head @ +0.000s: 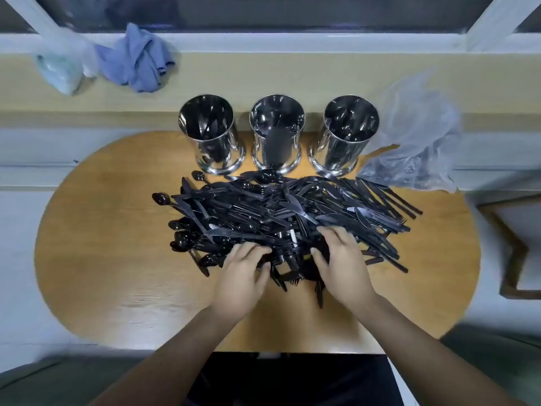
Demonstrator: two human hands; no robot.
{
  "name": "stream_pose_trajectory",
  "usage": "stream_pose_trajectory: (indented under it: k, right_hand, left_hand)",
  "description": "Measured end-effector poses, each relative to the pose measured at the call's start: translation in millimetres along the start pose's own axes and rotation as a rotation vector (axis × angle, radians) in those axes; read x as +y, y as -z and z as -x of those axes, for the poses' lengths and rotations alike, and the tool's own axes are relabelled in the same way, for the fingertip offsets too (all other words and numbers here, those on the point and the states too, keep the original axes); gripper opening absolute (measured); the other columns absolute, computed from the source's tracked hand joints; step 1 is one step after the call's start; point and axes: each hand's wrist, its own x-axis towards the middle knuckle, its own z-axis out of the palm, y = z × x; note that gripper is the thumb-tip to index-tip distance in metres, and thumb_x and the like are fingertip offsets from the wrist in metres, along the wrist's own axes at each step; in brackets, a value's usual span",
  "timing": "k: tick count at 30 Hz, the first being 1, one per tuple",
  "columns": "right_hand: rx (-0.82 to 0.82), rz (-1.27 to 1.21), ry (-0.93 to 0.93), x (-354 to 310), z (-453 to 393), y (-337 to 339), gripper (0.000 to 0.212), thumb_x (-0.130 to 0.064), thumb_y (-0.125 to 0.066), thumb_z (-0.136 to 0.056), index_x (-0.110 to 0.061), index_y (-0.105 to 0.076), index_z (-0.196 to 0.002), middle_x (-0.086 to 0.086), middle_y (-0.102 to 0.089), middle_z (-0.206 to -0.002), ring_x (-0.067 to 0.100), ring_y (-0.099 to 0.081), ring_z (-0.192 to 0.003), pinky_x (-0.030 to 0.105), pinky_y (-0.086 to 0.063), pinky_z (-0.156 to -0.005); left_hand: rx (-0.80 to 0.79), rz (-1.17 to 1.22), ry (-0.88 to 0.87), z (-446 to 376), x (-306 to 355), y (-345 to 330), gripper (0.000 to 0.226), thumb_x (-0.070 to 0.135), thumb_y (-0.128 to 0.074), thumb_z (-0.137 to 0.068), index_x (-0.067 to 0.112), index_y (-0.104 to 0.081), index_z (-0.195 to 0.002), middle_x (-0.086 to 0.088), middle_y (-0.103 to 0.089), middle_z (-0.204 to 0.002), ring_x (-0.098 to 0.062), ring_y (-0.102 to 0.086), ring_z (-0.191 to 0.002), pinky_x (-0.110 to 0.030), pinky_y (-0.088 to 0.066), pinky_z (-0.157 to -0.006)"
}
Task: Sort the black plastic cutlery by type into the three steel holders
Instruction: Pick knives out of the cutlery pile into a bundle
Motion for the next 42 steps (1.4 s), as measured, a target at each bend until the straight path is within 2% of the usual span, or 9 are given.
stream_pose_trajectory:
  k: [13, 19, 22, 26, 30, 34, 37, 40, 42]
  right_hand:
    - [0.353, 0.141, 0.154, 46.2, -41.2, -57.0, 0.031, -0.030, -0.072, -0.102, -0.020, -0.074, -0.131, -0.001, -0.066, -0.115, 0.027, -0.058, -0.110, 0.047, -0.042, -0.103]
    - [0.459, 0.130, 0.237, 55.0, -26.4, -72.4, 0.022, -0.023, -0.079, -0.097, -0.023, -0.080, -0.119, -0.003, -0.070, -0.107, 0.028, -0.063, -0.110, 0.046, -0.040, -0.104]
    - [0.459, 0.150, 0.225, 56.3, -10.9, -80.4, 0.021, -0.022, -0.079, -0.098, -0.025, -0.080, -0.119, -0.005, -0.069, -0.105, 0.025, -0.063, -0.105, 0.044, -0.039, -0.100]
    - [0.438, 0.141, 0.248, 51.9, 16.9, -84.9, 0.018, -0.020, -0.079, -0.098, -0.027, -0.081, -0.115, -0.007, -0.067, -0.103, 0.024, -0.062, -0.100, 0.044, -0.041, -0.099]
    - [0.422, 0.058, 0.204, 48.6, 29.9, -87.3, 0.017, -0.018, -0.079, -0.098, -0.028, -0.081, -0.112, -0.010, -0.069, -0.100, 0.021, -0.065, -0.098, 0.042, -0.041, -0.098]
    - [0.447, -0.084, 0.199, 50.3, 45.2, -82.9, 0.014, -0.016, -0.082, -0.096, -0.026, -0.081, -0.106, -0.014, -0.070, -0.095, 0.012, -0.067, -0.085, 0.045, -0.054, -0.090]
    - [0.394, -0.280, 0.121, 50.6, 62.1, -72.6, 0.007, -0.023, -0.079, -0.099, -0.030, -0.076, -0.100, -0.019, -0.071, -0.086, 0.002, -0.066, -0.080, 0.038, -0.060, -0.077]
    - [0.252, -0.511, 0.086, 37.3, 83.8, -66.0, 0.011, -0.026, -0.075, -0.102, -0.032, -0.071, -0.094, -0.014, -0.075, -0.081, 0.007, -0.073, -0.080, 0.037, -0.060, -0.077]
    - [0.131, -0.621, 0.120, 22.4, 95.9, -66.4, 0.010, -0.025, -0.074, -0.103, -0.030, -0.072, -0.094, -0.008, -0.075, -0.082, 0.012, -0.073, -0.080, 0.038, -0.059, -0.078]
  left_hand:
    - [0.193, -0.076, -0.242, -17.7, -23.7, -63.4, 0.029, 0.030, -0.067, -0.108, 0.024, -0.075, -0.135, 0.016, -0.059, -0.135, -0.011, -0.052, -0.134, -0.036, -0.045, -0.117]
    - [0.279, -0.113, -0.351, -2.6, -31.7, -80.7, 0.026, 0.039, -0.059, -0.110, 0.029, -0.075, -0.129, 0.021, -0.060, -0.130, -0.007, -0.052, -0.130, -0.023, -0.031, -0.117]
    - [0.306, -0.106, -0.352, 17.5, -36.4, -89.6, 0.022, 0.036, -0.064, -0.110, 0.031, -0.075, -0.128, 0.023, -0.059, -0.131, -0.005, -0.050, -0.132, -0.019, -0.025, -0.119]
    - [0.322, -0.067, -0.352, 50.3, -42.9, -97.1, 0.020, 0.034, -0.066, -0.109, 0.032, -0.075, -0.127, 0.024, -0.058, -0.131, -0.006, -0.049, -0.133, -0.031, -0.037, -0.116]
    - [0.355, -0.080, -0.398, 61.7, -55.5, -105.0, 0.020, 0.027, -0.069, -0.107, 0.029, -0.075, -0.126, 0.020, -0.058, -0.134, -0.010, -0.049, -0.135, -0.038, -0.040, -0.117]
    - [0.394, -0.050, -0.399, 70.3, -56.1, -109.7, 0.020, 0.027, -0.069, -0.108, 0.030, -0.076, -0.127, 0.019, -0.058, -0.137, -0.011, -0.048, -0.138, -0.039, -0.039, -0.117]
    - [0.412, 0.001, -0.342, 73.2, -41.8, -104.3, 0.018, 0.029, -0.066, -0.111, 0.030, -0.078, -0.125, 0.022, -0.061, -0.122, -0.012, -0.055, -0.123, -0.034, -0.047, -0.102]
    - [0.363, 0.170, -0.201, 72.5, -15.8, -93.2, 0.019, 0.037, -0.060, -0.114, 0.038, -0.078, -0.123, 0.029, -0.068, -0.108, -0.007, -0.062, -0.111, -0.026, -0.049, -0.089]
    - [0.311, 0.284, -0.154, 67.7, -3.5, -89.0, 0.017, 0.041, -0.060, -0.114, 0.039, -0.077, -0.116, 0.025, -0.073, -0.100, -0.005, -0.068, -0.098, -0.026, -0.052, -0.081]
